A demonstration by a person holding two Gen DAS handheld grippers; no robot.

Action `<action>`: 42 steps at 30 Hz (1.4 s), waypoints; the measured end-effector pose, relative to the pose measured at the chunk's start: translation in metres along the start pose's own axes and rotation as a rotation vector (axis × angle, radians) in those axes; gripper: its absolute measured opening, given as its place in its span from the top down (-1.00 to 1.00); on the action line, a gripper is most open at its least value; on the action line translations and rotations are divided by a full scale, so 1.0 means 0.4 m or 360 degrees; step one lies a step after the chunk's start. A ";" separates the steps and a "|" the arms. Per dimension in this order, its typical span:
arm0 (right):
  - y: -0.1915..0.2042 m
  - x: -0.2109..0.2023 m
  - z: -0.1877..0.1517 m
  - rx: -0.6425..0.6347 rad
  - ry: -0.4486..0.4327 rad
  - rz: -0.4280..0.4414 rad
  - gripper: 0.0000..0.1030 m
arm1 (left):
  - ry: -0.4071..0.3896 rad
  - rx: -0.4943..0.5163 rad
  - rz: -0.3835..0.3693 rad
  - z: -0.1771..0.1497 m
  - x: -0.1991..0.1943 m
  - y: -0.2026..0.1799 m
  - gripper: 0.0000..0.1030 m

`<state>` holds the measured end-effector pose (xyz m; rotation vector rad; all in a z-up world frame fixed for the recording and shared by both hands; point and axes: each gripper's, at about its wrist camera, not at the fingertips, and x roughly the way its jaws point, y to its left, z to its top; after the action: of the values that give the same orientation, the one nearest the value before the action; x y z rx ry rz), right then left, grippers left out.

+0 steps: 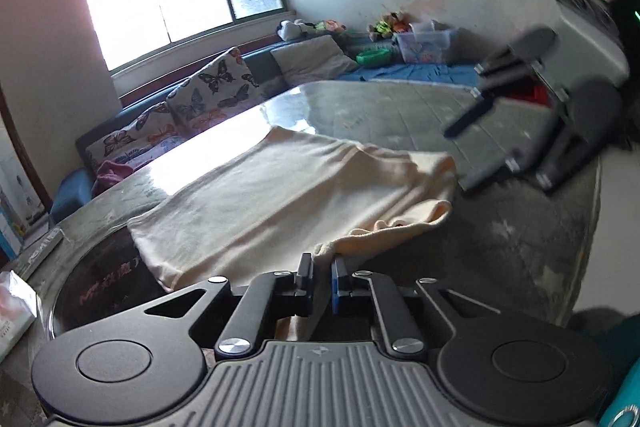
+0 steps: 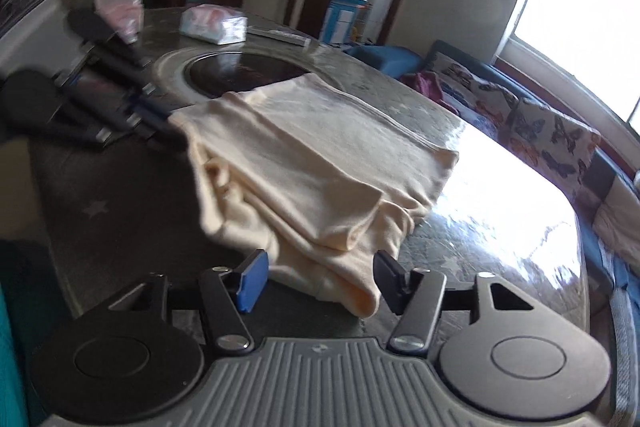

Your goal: Fold clothes

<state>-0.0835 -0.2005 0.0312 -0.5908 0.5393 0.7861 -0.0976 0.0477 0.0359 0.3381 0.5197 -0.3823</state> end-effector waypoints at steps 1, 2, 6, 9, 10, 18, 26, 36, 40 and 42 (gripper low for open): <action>0.014 0.001 0.000 -0.0051 -0.0014 0.0020 -0.23 | -0.0005 -0.0027 0.0000 0.009 0.004 0.014 0.83; 0.024 0.008 0.001 -0.0083 -0.0031 0.0027 -0.24 | -0.0008 -0.0054 -0.0002 0.018 0.007 0.028 0.83; 0.046 0.049 0.011 -0.0152 -0.0082 0.0041 -0.20 | 0.0000 -0.0110 -0.0048 0.032 0.024 0.056 0.83; 0.037 0.094 0.027 -0.0101 -0.0080 0.0087 0.03 | 0.0014 -0.0121 -0.0067 0.026 0.030 0.060 0.83; 0.028 0.109 0.032 -0.0066 -0.0058 0.0112 0.18 | 0.0020 -0.0124 -0.0072 0.023 0.031 0.060 0.83; -0.058 0.145 0.085 0.0237 -0.0016 0.0249 0.72 | 0.0016 -0.0102 -0.0029 -0.023 0.005 0.039 0.33; -0.104 0.145 0.119 0.0323 -0.0031 0.0252 0.76 | 0.0063 0.0061 0.0073 -0.077 0.014 0.007 0.19; -0.082 0.121 0.089 0.0379 -0.0071 0.0217 0.82 | 0.0063 0.0068 0.0036 -0.087 0.003 0.042 0.85; -0.075 0.077 0.084 0.0392 -0.0143 0.0216 0.82 | 0.0018 0.0062 0.0010 -0.070 -0.036 0.044 0.86; -0.072 0.054 0.083 0.0384 -0.0166 0.0218 0.82 | 0.0005 0.0054 -0.0016 -0.063 -0.062 0.041 0.87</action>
<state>-0.0411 -0.1841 0.0491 -0.2905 0.5731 0.8615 -0.1207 0.0789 0.0320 0.3687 0.5183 -0.4005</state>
